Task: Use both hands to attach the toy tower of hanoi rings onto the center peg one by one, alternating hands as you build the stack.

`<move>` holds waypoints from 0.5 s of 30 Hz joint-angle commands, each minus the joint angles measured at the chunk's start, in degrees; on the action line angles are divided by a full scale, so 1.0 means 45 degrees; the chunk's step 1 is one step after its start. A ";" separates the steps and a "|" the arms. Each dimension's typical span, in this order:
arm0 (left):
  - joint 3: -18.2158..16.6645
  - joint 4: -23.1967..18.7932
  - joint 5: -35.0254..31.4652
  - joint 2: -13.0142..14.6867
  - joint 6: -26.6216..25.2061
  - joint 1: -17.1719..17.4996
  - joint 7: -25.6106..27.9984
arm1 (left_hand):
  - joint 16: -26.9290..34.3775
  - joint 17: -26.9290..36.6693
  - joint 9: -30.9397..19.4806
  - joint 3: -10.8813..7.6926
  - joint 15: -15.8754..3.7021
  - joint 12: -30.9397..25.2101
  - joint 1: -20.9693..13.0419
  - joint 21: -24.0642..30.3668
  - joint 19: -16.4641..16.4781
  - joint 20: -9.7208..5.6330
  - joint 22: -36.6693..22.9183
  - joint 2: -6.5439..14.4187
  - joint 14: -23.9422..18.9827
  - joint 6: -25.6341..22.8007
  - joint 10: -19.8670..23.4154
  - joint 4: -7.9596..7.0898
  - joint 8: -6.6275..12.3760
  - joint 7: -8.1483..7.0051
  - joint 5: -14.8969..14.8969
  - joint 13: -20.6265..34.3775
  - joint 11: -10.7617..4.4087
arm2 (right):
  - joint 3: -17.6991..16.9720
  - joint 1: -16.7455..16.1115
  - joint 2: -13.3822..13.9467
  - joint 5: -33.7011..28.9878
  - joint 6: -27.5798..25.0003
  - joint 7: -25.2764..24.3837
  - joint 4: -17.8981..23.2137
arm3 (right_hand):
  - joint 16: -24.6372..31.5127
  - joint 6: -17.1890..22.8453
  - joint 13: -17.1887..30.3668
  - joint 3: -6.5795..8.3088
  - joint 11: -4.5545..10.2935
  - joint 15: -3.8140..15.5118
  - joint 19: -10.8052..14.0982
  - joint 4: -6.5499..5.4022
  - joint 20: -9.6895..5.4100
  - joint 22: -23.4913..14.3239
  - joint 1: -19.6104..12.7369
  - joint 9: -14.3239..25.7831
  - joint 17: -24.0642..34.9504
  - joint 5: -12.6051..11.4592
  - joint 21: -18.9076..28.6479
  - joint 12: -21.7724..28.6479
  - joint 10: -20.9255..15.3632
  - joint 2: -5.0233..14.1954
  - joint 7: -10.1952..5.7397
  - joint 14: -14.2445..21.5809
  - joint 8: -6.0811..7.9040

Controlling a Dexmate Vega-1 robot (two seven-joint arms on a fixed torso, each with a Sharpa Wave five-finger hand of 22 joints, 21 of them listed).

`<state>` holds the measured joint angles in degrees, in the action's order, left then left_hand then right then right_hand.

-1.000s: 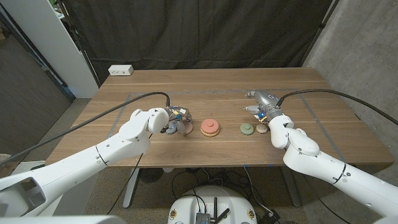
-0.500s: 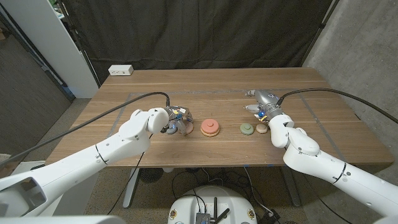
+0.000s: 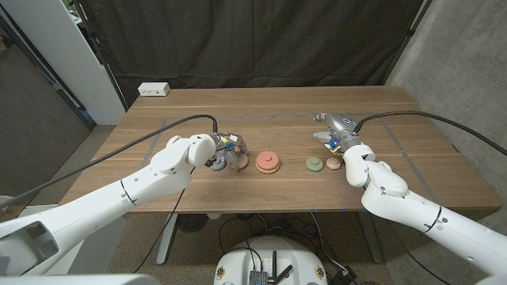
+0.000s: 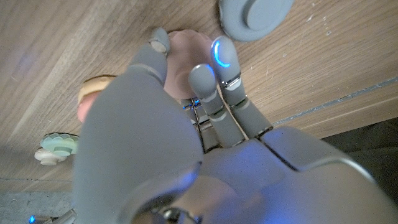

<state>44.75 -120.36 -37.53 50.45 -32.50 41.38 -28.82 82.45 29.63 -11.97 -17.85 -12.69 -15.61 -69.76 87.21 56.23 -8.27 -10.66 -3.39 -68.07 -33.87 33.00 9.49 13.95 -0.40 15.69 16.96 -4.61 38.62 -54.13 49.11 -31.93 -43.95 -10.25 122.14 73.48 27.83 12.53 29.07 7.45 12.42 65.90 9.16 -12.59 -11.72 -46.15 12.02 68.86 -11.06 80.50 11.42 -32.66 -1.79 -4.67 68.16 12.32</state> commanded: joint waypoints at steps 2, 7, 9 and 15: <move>-0.0206 -0.0320 -0.0039 0.0207 0.0177 -0.0158 0.0015 | -0.0029 0.0070 -0.0037 -0.0005 0.0012 0.0085 -0.0074 -0.0069 0.0134 -0.0922 -0.0001 0.0160 -0.0124 -0.0063 0.0933 -0.0079 -0.0055 0.0063 0.0050 0.1138 -0.0786 | -0.0080 -0.0129 -0.0027 -0.0017 -0.0106 -0.0204 0.0087 | -0.0037 0.0084 0.0031 0.0124 0.0026 0.0032 -0.0050 -0.0008 0.0020 -0.0029 -0.0036 0.0027 0.0045 -0.0107 0.0065 0.0040 -0.0099 0.0102 0.0019 0.0094 0.0040; -0.0361 -0.0447 0.0072 0.0339 0.0414 -0.0147 0.0026 | -0.0068 0.0089 -0.0043 0.0007 0.0013 0.0120 -0.0091 -0.0085 0.0128 -0.0928 -0.0001 0.0163 -0.0114 -0.0054 0.0915 -0.0071 -0.0078 0.0093 0.0047 0.1226 -0.0780 | -0.0101 -0.0180 -0.0028 0.0002 -0.0147 -0.0238 0.0142 | -0.0037 0.0107 0.0033 0.0125 0.0019 0.0032 -0.0048 -0.0005 0.0021 -0.0025 -0.0033 0.0027 0.0050 -0.0109 0.0069 0.0038 -0.0104 0.0093 0.0015 0.0094 0.0048; -0.0488 -0.0461 0.0205 0.0368 0.0536 -0.0074 0.0170 | -0.0102 0.0076 -0.0044 0.0010 0.0011 0.0121 -0.0104 -0.0092 0.0120 -0.0926 -0.0001 0.0165 -0.0093 -0.0061 0.0936 -0.0066 -0.0085 0.0115 0.0047 0.1261 -0.0810 | -0.0102 -0.0197 -0.0013 0.0002 -0.0137 -0.0250 0.0167 | -0.0032 0.0157 0.0035 0.0126 0.0008 0.0032 -0.0047 -0.0003 0.0021 -0.0024 -0.0032 0.0027 0.0057 -0.0110 0.0072 0.0048 -0.0133 0.0090 0.0009 0.0099 0.0067; -0.0881 -0.0500 0.0678 0.0497 0.0974 0.0141 0.0603 | -0.0141 0.0058 -0.0046 0.0015 0.0011 0.0137 -0.0100 -0.0109 0.0099 -0.0921 0.0001 0.0171 -0.0069 -0.0060 0.0923 -0.0071 -0.0095 0.0174 0.0047 0.1296 -0.0696 | -0.0014 -0.0147 0.0053 -0.0101 -0.0249 -0.0108 0.0236 | -0.0049 0.0229 0.0045 0.0128 0.0046 0.0035 -0.0019 0.0018 0.0018 -0.0027 -0.0064 0.0027 0.0026 -0.0117 0.0102 0.0066 -0.0223 0.0075 -0.0001 0.0114 0.0089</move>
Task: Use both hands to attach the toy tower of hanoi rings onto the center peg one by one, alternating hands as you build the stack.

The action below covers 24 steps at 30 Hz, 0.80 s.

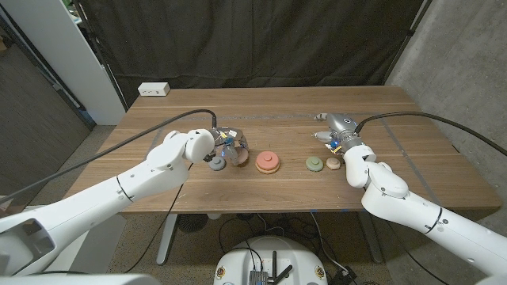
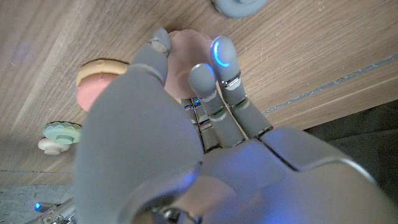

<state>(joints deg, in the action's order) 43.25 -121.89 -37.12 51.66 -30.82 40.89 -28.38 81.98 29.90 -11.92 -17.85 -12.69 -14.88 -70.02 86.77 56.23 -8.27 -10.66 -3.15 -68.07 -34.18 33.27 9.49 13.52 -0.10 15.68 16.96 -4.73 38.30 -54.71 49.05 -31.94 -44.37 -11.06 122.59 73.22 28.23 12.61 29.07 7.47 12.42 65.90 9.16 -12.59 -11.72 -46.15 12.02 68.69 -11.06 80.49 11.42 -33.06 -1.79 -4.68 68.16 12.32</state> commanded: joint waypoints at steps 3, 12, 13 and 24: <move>-0.0654 -0.0251 0.0593 0.0264 0.0624 0.0332 0.0702 | -0.0053 -0.0008 -0.0059 0.0016 0.0009 -0.0010 -0.0042 -0.0014 0.0099 -0.0920 0.0002 0.0136 -0.0063 0.0015 0.0845 -0.0080 -0.0008 0.0145 0.0048 0.1318 -0.0652 | 0.0018 -0.0070 0.0088 -0.0093 -0.0199 0.0053 0.0193 | 0.0033 0.0172 0.0032 0.0130 0.0042 0.0034 -0.0005 0.0021 0.0019 -0.0033 -0.0068 0.0027 0.0088 -0.0119 0.0122 0.0072 -0.0174 0.0066 -0.0005 0.0142 0.0098; -0.0800 -0.0293 0.0890 0.0318 0.1221 0.0178 0.0712 | -0.0082 0.0007 -0.0065 0.0051 0.0009 -0.0019 0.0003 -0.0040 0.0075 -0.0915 -0.0002 0.0170 -0.0079 0.0002 0.0948 -0.0107 -0.0038 0.0255 0.0026 0.1438 -0.0536 | 0.0013 -0.0151 0.0131 -0.0118 -0.0333 0.0072 0.0317 | 0.0053 0.0249 0.0038 0.0126 0.0041 0.0032 -0.0010 0.0020 0.0022 -0.0014 -0.0054 0.0028 0.0116 -0.0108 0.0120 0.0073 -0.0216 0.0034 -0.0042 0.0158 0.0126; -0.0816 -0.0299 0.0942 0.0318 0.1299 0.0156 0.0689 | -0.0091 0.0003 -0.0065 0.0049 0.0009 -0.0024 -0.0003 -0.0043 0.0072 -0.0918 -0.0001 0.0174 -0.0072 0.0002 0.0966 -0.0104 -0.0041 0.0274 0.0026 0.1446 -0.0516 | 0.0009 -0.0157 0.0132 -0.0113 -0.0351 0.0079 0.0331 | 0.0044 0.0259 0.0039 0.0125 0.0046 0.0032 -0.0006 0.0019 0.0022 -0.0017 -0.0052 0.0028 0.0107 -0.0106 0.0123 0.0076 -0.0227 0.0032 -0.0041 0.0148 0.0130; -0.0787 -0.0182 0.1294 0.0159 0.2063 -0.0187 0.0407 | -0.0141 0.0036 -0.0071 0.0075 0.0008 -0.0025 0.0008 -0.0062 0.0047 -0.0918 -0.0005 0.0201 -0.0044 -0.0057 0.1053 -0.0102 -0.0065 0.0396 0.0005 0.1592 -0.0397 | -0.0060 -0.0259 0.0197 -0.0097 -0.0459 0.0013 0.0433 | 0.0042 0.0333 0.0053 0.0128 0.0085 0.0034 0.0010 0.0024 0.0018 -0.0008 -0.0061 0.0030 0.0094 -0.0079 0.0143 0.0079 -0.0328 0.0007 -0.0106 0.0165 0.0152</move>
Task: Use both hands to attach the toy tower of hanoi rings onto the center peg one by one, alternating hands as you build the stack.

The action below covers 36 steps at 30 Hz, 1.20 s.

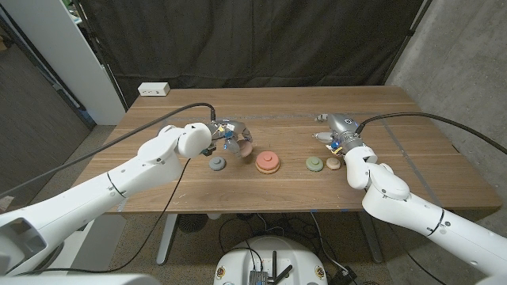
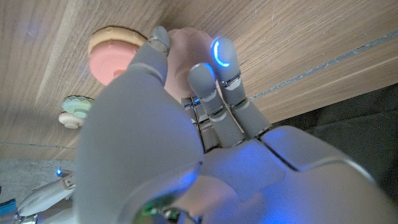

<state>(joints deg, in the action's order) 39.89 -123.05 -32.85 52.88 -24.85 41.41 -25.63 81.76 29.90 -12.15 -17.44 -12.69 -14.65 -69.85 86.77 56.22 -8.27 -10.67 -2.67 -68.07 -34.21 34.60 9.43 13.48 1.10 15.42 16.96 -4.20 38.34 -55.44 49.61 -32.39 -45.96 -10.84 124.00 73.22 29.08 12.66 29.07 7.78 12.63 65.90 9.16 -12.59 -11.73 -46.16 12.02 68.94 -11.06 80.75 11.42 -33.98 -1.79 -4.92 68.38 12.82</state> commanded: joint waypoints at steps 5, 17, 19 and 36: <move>0.0033 0.0153 0.0376 -0.0226 0.0941 -0.0463 -0.0349 | -0.0141 0.0038 -0.0025 0.0000 0.0007 -0.0095 -0.0033 -0.0068 0.0033 -0.0922 -0.0007 0.0096 0.0001 -0.0094 0.0841 -0.0077 -0.0062 0.0199 0.0050 0.1676 -0.0488 | -0.0090 -0.0120 0.0081 0.0065 -0.0116 -0.0033 0.0111 | 0.0081 0.0174 0.0045 0.0135 0.0005 -0.0015 0.0011 0.0027 0.0017 0.0002 -0.0070 0.0030 0.0073 -0.0074 0.0085 0.0079 -0.0144 0.0009 -0.0062 0.0157 0.0052; 0.0265 0.0261 0.0401 -0.0481 0.1615 -0.0857 -0.0843 | -0.0192 0.0116 -0.0025 0.0058 0.0005 -0.0083 0.0032 -0.0116 0.0019 -0.0918 0.0000 0.0138 0.0023 -0.0222 0.1018 -0.0090 -0.0108 0.0283 0.0029 0.1945 -0.0454 | -0.0145 -0.0177 0.0145 0.0196 -0.0115 -0.0074 0.0118 | 0.0108 0.0245 0.0055 0.0162 -0.0001 -0.0018 0.0024 0.0033 0.0015 0.0005 -0.0103 0.0033 0.0090 -0.0057 0.0097 0.0080 -0.0208 0.0019 -0.0116 0.0180 0.0075; 0.0289 0.0299 0.0438 -0.0541 0.1725 -0.0894 -0.0887 | -0.0214 0.0100 -0.0025 0.0076 0.0002 -0.0093 0.0058 -0.0120 0.0021 -0.0912 0.0000 0.0141 0.0031 -0.0257 0.1076 -0.0100 -0.0107 0.0291 0.0024 0.1983 -0.0424 | -0.0162 -0.0200 0.0174 0.0219 -0.0119 -0.0078 0.0141 | 0.0112 0.0244 0.0057 0.0168 0.0004 -0.0018 0.0022 0.0032 0.0015 0.0011 -0.0109 0.0033 0.0092 -0.0053 0.0094 0.0080 -0.0222 0.0022 -0.0116 0.0182 0.0073; 0.0793 0.0987 0.0337 -0.1156 0.2611 -0.1582 -0.1552 | -0.0251 0.0126 -0.0023 0.0163 0.0001 -0.0145 0.0243 -0.0169 0.0003 -0.0908 0.0009 0.0138 0.0038 -0.0573 0.1346 -0.0146 -0.0046 0.0492 -0.0016 0.2184 -0.0401 | -0.0281 -0.0438 0.0234 0.0361 -0.0292 -0.0328 0.0283 | 0.0136 0.0268 0.0072 0.0217 0.0002 -0.0018 0.0048 0.0036 0.0013 0.0015 -0.0169 0.0035 0.0097 -0.0033 0.0113 0.0068 -0.0273 0.0059 -0.0113 0.0195 0.0072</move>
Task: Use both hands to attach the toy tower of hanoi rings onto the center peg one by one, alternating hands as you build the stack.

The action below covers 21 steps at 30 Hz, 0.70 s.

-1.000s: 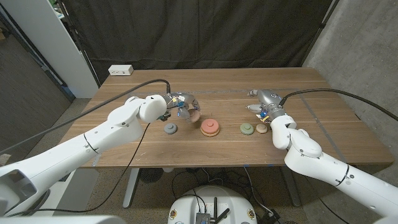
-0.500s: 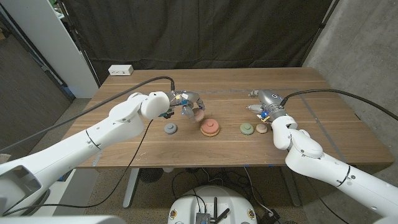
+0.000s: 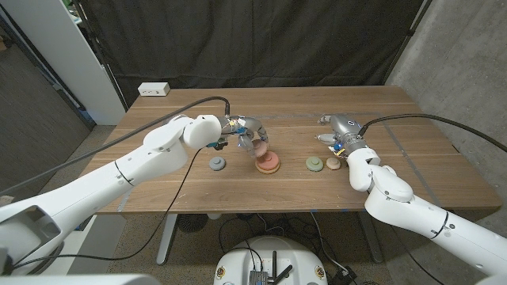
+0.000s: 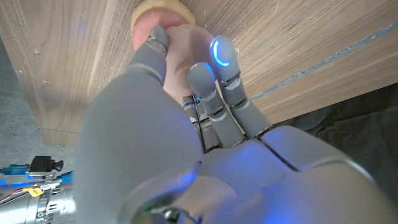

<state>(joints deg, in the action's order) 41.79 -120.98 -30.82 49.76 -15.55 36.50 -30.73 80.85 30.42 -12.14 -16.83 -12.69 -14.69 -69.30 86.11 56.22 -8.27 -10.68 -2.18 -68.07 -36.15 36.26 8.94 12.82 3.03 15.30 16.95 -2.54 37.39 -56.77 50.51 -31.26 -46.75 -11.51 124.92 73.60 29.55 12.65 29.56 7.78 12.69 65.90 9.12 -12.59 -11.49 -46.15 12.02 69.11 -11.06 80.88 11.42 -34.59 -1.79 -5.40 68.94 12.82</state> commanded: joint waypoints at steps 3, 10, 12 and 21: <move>0.0448 0.0667 -0.0141 -0.0559 0.0676 -0.0595 -0.0497 | -0.0052 0.0013 -0.0023 0.0039 0.0002 -0.0155 0.0139 -0.0022 0.0012 -0.0913 0.0009 0.0016 0.0035 -0.0201 0.1043 -0.0033 0.0116 0.0049 0.0007 0.2215 -0.0786 | -0.0079 -0.0172 0.0039 0.0132 -0.0152 -0.0223 0.0100 | 0.0054 0.0165 0.0076 0.0113 -0.0008 -0.0030 0.0057 0.0043 0.0012 -0.0045 -0.0177 0.0035 0.0062 -0.0031 0.0092 0.0067 -0.0147 0.0065 -0.0010 0.0074 0.0072; 0.0585 0.0952 -0.0167 -0.0721 0.0912 -0.0741 -0.0652 | -0.0028 0.0059 -0.0017 0.0068 0.0002 -0.0160 0.0197 -0.0055 0.0037 -0.0917 0.0018 0.0017 -0.0023 -0.0349 0.1200 -0.0027 0.0140 -0.0038 0.0000 0.2323 -0.0949 | -0.0014 -0.0141 0.0045 0.0143 -0.0219 -0.0219 0.0123 | 0.0060 0.0152 0.0083 0.0140 0.0001 -0.0030 0.0059 0.0043 0.0010 -0.0034 -0.0212 0.0037 0.0055 -0.0024 0.0089 0.0051 -0.0141 0.0097 -0.0007 0.0079 0.0063; 0.0638 0.1025 -0.0187 -0.0762 0.0969 -0.0760 -0.0683 | -0.0037 0.0062 -0.0016 0.0072 0.0002 -0.0167 0.0205 -0.0064 0.0034 -0.0918 0.0019 0.0011 -0.0018 -0.0381 0.1251 -0.0022 0.0146 -0.0042 0.0000 0.2344 -0.0956 | 0.0010 -0.0122 0.0047 0.0135 -0.0248 -0.0208 0.0129 | 0.0049 0.0151 0.0084 0.0144 -0.0001 -0.0030 0.0049 0.0043 0.0010 -0.0023 -0.0219 0.0038 0.0042 -0.0023 0.0079 0.0051 -0.0147 0.0103 -0.0014 0.0069 0.0062; 0.0868 0.1682 -0.0152 -0.1104 0.1313 -0.0894 -0.0569 | -0.0021 0.0118 -0.0011 0.0108 0.0001 -0.0184 0.0260 -0.0081 0.0072 -0.0923 0.0018 -0.0014 -0.0068 -0.0636 0.1462 -0.0009 0.0217 -0.0006 -0.0014 0.2475 -0.1026 | 0.0064 -0.0099 0.0066 0.0149 -0.0363 -0.0187 0.0178 | 0.0022 0.0125 0.0092 0.0168 0.0010 -0.0027 0.0044 0.0041 0.0012 -0.0001 -0.0262 0.0040 0.0000 -0.0012 0.0070 0.0033 -0.0145 0.0139 0.0001 0.0048 0.0045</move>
<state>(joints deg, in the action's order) 44.35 -116.73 -31.43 46.65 -11.49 33.52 -33.31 80.65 30.69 -12.10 -16.34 -12.69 -15.31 -68.51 85.66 56.22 -8.27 -10.39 -2.49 -68.07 -38.13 36.87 8.79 13.37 2.94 15.07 16.96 -1.93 37.35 -57.32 50.67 -30.71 -47.75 -12.36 125.48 73.60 29.55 12.93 29.79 7.79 12.69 65.90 9.35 -12.59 -11.45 -46.84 12.14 68.96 -11.06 80.88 11.42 -34.58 -1.11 -5.40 68.93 12.82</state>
